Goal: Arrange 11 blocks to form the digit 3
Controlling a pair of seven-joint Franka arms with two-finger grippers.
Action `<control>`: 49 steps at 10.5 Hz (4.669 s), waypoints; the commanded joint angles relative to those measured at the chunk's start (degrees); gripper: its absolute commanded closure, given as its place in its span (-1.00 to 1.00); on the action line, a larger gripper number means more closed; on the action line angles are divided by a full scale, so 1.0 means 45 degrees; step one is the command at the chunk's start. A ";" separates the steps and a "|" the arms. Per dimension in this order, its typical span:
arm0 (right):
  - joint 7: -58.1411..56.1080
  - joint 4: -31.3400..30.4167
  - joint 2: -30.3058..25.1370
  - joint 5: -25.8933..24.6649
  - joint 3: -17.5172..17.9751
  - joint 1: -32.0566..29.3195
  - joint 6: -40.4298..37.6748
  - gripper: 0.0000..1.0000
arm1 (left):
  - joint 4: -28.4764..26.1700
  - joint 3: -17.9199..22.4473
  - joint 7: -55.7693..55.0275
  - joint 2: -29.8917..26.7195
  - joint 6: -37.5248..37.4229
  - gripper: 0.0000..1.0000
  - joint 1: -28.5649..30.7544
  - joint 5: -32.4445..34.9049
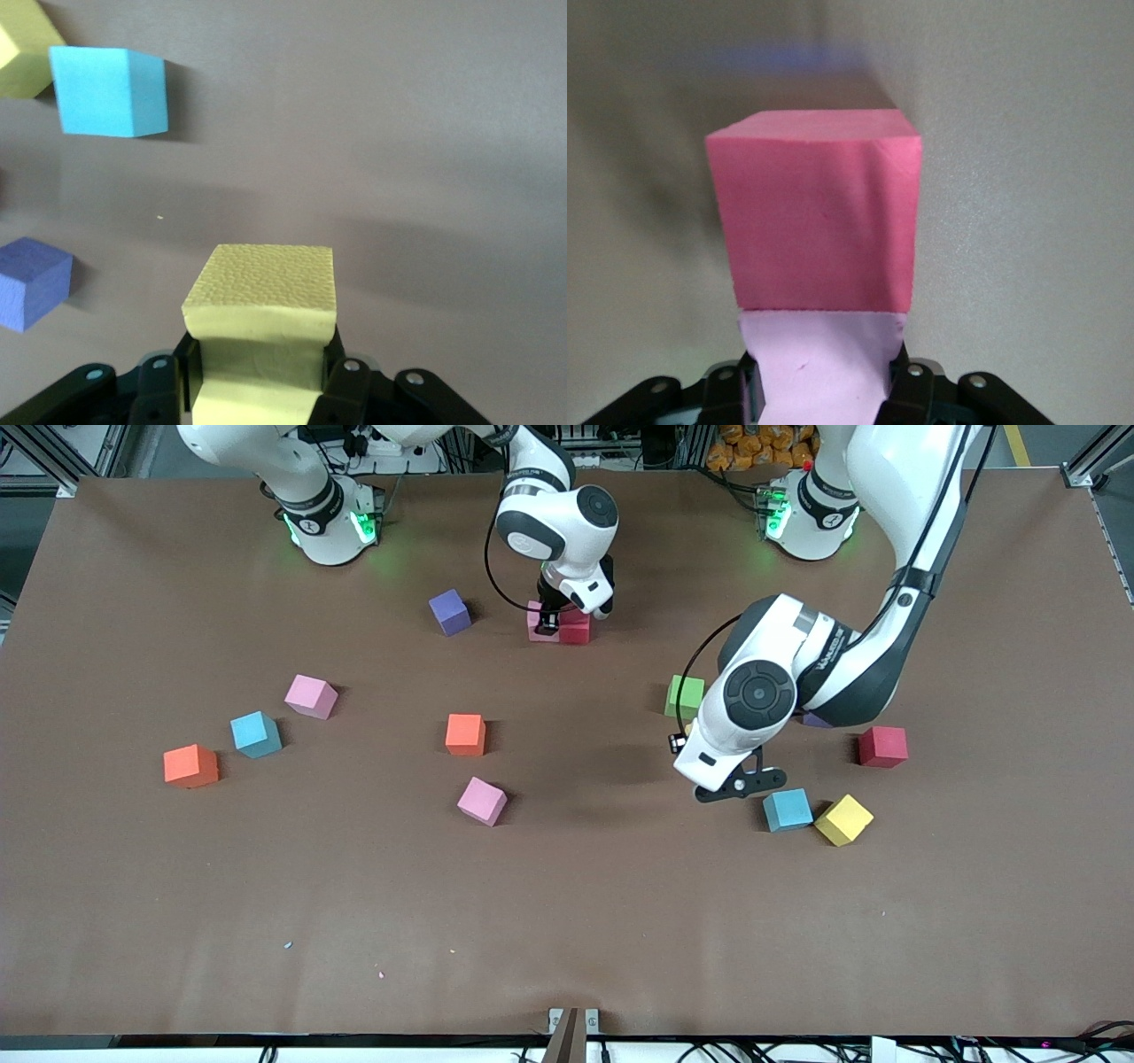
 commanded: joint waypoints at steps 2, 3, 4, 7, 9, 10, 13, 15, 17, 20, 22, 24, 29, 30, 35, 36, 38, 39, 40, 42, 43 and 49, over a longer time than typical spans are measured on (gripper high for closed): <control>0.0187 0.0251 0.0267 0.0241 -0.0076 0.0204 0.0146 1.00 | -0.0096 0.0055 -0.0406 -0.0310 -0.0201 1.00 -0.0017 -0.0100; 0.0167 0.0251 0.0268 0.0221 -0.0076 0.0204 0.0147 1.00 | -0.0077 0.0055 -0.0387 -0.0329 -0.0201 1.00 0.0002 -0.0216; 0.0148 0.0251 0.0268 0.0202 -0.0076 0.0243 0.0166 1.00 | -0.0057 0.0074 -0.0367 -0.0329 -0.0201 1.00 0.0022 -0.0237; 0.0147 0.0271 0.0326 0.0163 -0.0076 0.0282 0.0263 1.00 | 0.0079 0.0074 -0.1665 -0.0524 -0.0220 1.00 0.0003 -0.0721; 0.0167 0.0271 0.0346 0.0182 -0.0076 0.0263 0.0341 0.49 | 0.0041 -0.0004 -0.3659 -0.0854 -0.0512 1.00 0.0022 -0.1017; 0.0148 0.0271 0.0365 0.0182 -0.0076 0.0263 0.0419 -0.63 | 0.0021 -0.0004 -0.4538 -0.1011 -0.0881 1.00 0.0003 -0.1521; 0.0070 0.0271 0.0385 0.0163 -0.0076 0.0243 0.0420 -1.00 | -0.0096 -0.0062 -0.7427 -0.1267 -0.1275 1.00 -0.0172 -0.2327; 0.0030 0.0271 0.0230 0.0201 -0.0076 0.0146 0.0362 -1.00 | -0.0426 -0.0491 -0.8604 -0.1481 -0.1275 1.00 -0.0154 -0.2346; 0.0030 0.0271 -0.0043 0.0221 -0.0076 0.0068 0.0264 -1.00 | -0.0913 -0.1249 -1.0921 -0.1521 -0.1275 1.00 -0.0154 -0.2346; -0.0008 0.0193 -0.0629 0.0415 -0.0018 -0.0283 -0.0417 -1.00 | -0.1949 -0.1391 -1.1809 -0.2105 -0.1178 1.00 0.0080 -0.3044; -0.0223 -0.0099 -0.1388 0.0610 0.0118 -0.0731 -0.0789 -1.00 | -0.2748 -0.1430 -1.3368 -0.2534 -0.0633 1.00 0.0003 -0.3206; -0.0243 -0.0546 -0.2073 0.1100 0.0139 -0.1024 -0.1103 -1.00 | -0.3549 -0.1430 -1.3705 -0.2905 -0.0262 1.00 -0.0037 -0.3690; -0.0843 -0.2128 -0.4024 0.1489 0.0003 -0.2254 -0.1006 -1.00 | -0.6146 -0.2482 -1.5148 -0.3552 0.2740 1.00 -0.0076 -0.3968; -0.2125 -0.2325 -0.4590 0.1781 -0.0153 -0.2876 -0.0987 -1.00 | -0.6383 -0.2504 -1.5442 -0.3494 0.3154 1.00 -0.0075 -0.3968; -0.4990 -0.2191 -0.5592 0.2916 -0.2709 -0.3310 -0.1865 -1.00 | -0.7400 -0.2718 -1.6753 -0.3532 0.4543 1.00 -0.0095 -0.4026; -0.4989 -0.2055 -0.5572 0.2491 -0.2983 -0.3350 -0.1807 -1.00 | -0.7788 -0.2738 -1.6773 -0.3532 0.5241 1.00 -0.0114 -0.4026; -0.4989 -0.1898 -0.5495 0.0232 -0.3143 -0.3390 -0.1651 -1.00 | -0.8201 -0.2971 -1.6928 -0.3474 0.6048 1.00 -0.0115 -0.4026; -0.5086 -0.1897 -0.5494 0.0009 -0.3162 -0.3428 -0.1631 -1.00 | -0.8221 -0.2973 -1.7355 -0.3474 0.6049 1.00 -0.0115 -0.3988; -0.5048 -0.1858 -0.5513 -0.0071 -0.3181 -0.3429 -0.1631 -1.00 | -0.8279 -0.2973 -1.7378 -0.3454 0.6069 1.00 -0.0115 -0.3968; -0.4913 -0.1702 -0.5435 -0.0113 -0.3201 -0.3525 -0.1572 -1.00 | -0.8590 -0.2973 -1.7379 -0.3396 0.6709 1.00 -0.0211 -0.3909; -0.4447 -0.1702 -0.5474 0.0527 -0.3201 -0.3778 -0.1553 -1.00 | -0.8728 -0.2973 -1.7398 -0.3376 0.6984 1.00 -0.0309 -0.3909; 0.0588 -0.2168 -0.5435 0.2462 -0.3338 -0.4074 -0.2196 -0.96 | -0.9197 -0.2973 -1.7534 -0.3318 0.8001 1.00 -0.0466 -0.3909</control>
